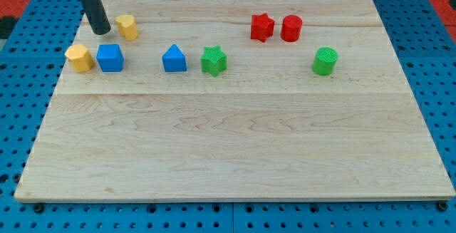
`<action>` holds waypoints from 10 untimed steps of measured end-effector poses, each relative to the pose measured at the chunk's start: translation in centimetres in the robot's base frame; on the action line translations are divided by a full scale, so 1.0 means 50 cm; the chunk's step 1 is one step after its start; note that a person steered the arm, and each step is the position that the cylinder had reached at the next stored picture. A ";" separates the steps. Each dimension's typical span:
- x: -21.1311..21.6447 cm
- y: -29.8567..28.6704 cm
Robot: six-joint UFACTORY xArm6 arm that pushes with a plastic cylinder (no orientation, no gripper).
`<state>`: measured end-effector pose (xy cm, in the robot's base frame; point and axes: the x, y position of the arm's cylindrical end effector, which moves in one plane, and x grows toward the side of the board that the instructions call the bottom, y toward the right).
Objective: Slide the yellow heart vertically to the green star
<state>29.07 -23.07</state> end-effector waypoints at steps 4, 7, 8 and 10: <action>-0.012 0.095; -0.060 0.315; -0.059 0.298; -0.051 0.315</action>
<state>26.50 -7.29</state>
